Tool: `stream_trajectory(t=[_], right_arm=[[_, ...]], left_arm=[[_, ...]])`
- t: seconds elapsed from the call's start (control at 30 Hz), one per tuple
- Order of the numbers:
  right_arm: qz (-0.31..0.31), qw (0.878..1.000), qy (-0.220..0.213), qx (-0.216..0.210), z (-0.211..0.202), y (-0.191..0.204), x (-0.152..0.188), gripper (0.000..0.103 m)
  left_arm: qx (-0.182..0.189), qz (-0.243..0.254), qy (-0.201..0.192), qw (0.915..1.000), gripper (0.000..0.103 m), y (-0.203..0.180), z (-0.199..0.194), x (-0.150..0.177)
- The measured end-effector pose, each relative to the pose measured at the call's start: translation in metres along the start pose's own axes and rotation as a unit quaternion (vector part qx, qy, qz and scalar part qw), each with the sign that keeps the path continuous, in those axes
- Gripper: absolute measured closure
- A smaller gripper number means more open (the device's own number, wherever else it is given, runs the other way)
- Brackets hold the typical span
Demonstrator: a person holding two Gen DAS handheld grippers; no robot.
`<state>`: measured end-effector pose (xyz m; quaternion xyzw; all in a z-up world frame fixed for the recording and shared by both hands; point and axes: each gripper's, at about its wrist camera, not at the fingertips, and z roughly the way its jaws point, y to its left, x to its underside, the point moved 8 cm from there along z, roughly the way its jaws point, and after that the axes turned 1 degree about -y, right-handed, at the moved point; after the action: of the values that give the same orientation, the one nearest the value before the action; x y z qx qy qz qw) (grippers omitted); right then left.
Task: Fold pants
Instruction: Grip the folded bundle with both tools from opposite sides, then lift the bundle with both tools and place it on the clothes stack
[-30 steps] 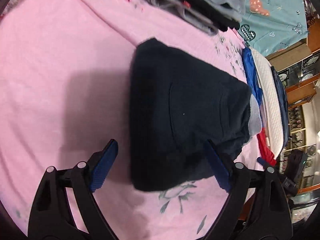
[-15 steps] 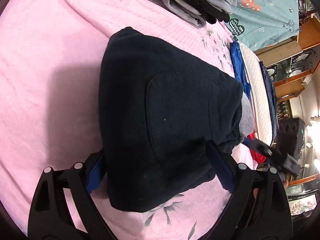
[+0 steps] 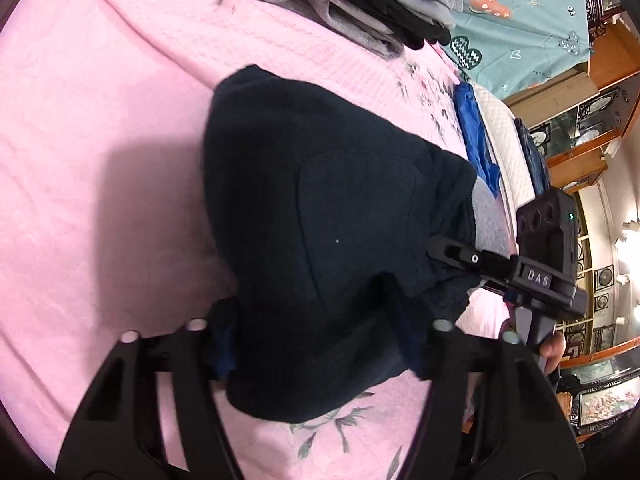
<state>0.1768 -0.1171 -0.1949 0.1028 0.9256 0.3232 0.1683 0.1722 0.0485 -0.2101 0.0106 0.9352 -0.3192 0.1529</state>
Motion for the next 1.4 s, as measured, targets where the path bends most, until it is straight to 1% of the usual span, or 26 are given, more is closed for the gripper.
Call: stream_trajectory(t=[0.07,0.1,0.17,0.23,0.27,0.4,0.53,0.6,0.63,0.73,0.8,0.83,0.9,0.93,1.0,1.03,1.07,1.13,1.17,1.2,1.23,1.27,1.3,1.33,1.37,1.4], right_arm=[[-0.015,1.0,-0.014,0.008,-0.005,0.004,0.002,0.061],[-0.033,0.999,-0.024,0.019,-0.011,0.009,0.005,0.064],[-0.062,0.997,-0.041,0.036,-0.017,0.019,0.009,0.066],[-0.083,0.994,-0.053,0.044,-0.024,0.027,0.013,0.067],[-0.088,0.993,-0.057,0.046,-0.026,0.03,0.015,0.067],[-0.108,0.99,-0.081,0.042,-0.046,0.044,0.022,0.069],[-0.136,0.984,-0.108,0.031,-0.072,0.067,0.018,0.069],[-0.143,0.983,-0.114,0.025,-0.079,0.079,0.006,0.069],[-0.149,0.982,-0.116,0.023,-0.083,0.086,-0.005,0.069],[-0.169,0.977,-0.127,0.016,-0.099,0.116,-0.051,0.069],[-0.182,0.973,-0.142,0.013,-0.111,0.139,-0.092,0.069],[-0.187,0.97,-0.152,0.011,-0.118,0.152,-0.121,0.069],[-0.19,0.967,-0.167,0.013,-0.125,0.169,-0.168,0.069],[-0.191,0.966,-0.171,0.017,-0.125,0.175,-0.198,0.069],[-0.182,0.968,-0.172,0.022,-0.118,0.178,-0.241,0.069],[-0.177,0.97,-0.167,0.028,-0.108,0.174,-0.265,0.069],[-0.168,0.972,-0.162,0.033,-0.096,0.166,-0.287,0.069],[-0.16,0.975,-0.147,0.05,-0.068,0.147,-0.316,0.069],[-0.155,0.977,-0.135,0.061,-0.051,0.133,-0.326,0.068],[-0.148,0.979,-0.121,0.071,-0.034,0.117,-0.335,0.065],[-0.146,0.979,-0.116,0.082,-0.016,0.099,-0.34,0.062],[-0.153,0.977,-0.121,0.082,-0.005,0.089,-0.343,0.056],[-0.166,0.974,-0.13,0.08,-0.002,0.086,-0.344,0.053],[-0.177,0.972,-0.137,0.079,-0.003,0.087,-0.343,0.053],[-0.186,0.969,-0.14,0.081,-0.005,0.091,-0.342,0.052],[-0.193,0.968,-0.139,0.086,-0.008,0.096,-0.341,0.049]], left_arm=[[0.002,0.002,-0.012,0.9999,0.054,-0.002,-0.007,0.001],[0.006,0.005,-0.02,0.9998,0.054,-0.005,-0.012,0.002],[0.013,0.022,-0.035,0.9991,0.054,-0.017,-0.019,0.004],[0.008,0.038,-0.042,0.9984,0.058,-0.026,-0.024,0.007],[0.003,0.044,-0.045,0.998,0.063,-0.03,-0.026,0.008],[0.024,0.048,-0.062,0.9967,0.064,-0.046,-0.045,0.007],[0.025,0.059,-0.09,0.9939,0.064,-0.067,-0.071,-0.013],[0.01,0.074,-0.1,0.9922,0.064,-0.079,-0.085,-0.037],[0.003,0.079,-0.105,0.9913,0.064,-0.085,-0.091,-0.051],[-0.022,0.101,-0.131,0.986,0.064,-0.11,-0.114,-0.118],[-0.034,0.111,-0.147,0.9824,0.064,-0.125,-0.127,-0.175],[-0.042,0.118,-0.15,0.9808,0.064,-0.132,-0.129,-0.21],[-0.049,0.12,-0.151,0.98,0.064,-0.137,-0.127,-0.258],[-0.051,0.121,-0.15,0.98,0.064,-0.136,-0.12,-0.283],[-0.053,0.113,-0.142,0.9819,0.064,-0.125,-0.101,-0.32],[-0.055,0.111,-0.135,0.983,0.064,-0.119,-0.09,-0.331],[-0.062,0.106,-0.119,0.9853,0.064,-0.105,-0.065,-0.345],[-0.074,0.086,-0.083,0.9901,0.064,-0.074,-0.022,-0.358],[-0.086,0.069,-0.062,0.992,0.062,-0.051,0.004,-0.36],[-0.078,0.059,-0.052,0.9938,0.056,-0.037,0.02,-0.36],[-0.053,0.055,-0.051,0.9958,0.054,-0.031,0.027,-0.361],[-0.04,0.054,-0.056,0.9962,0.052,-0.03,0.026,-0.362],[-0.033,0.056,-0.061,0.9961,0.051,-0.029,0.022,-0.364],[-0.035,0.06,-0.064,0.9955,0.049,-0.03,0.017,-0.365],[-0.045,0.065,-0.069,0.9945,0.044,-0.03,0.012,-0.366],[-0.064,0.075,-0.081,0.9918,0.039,-0.032,0.004,-0.368]])
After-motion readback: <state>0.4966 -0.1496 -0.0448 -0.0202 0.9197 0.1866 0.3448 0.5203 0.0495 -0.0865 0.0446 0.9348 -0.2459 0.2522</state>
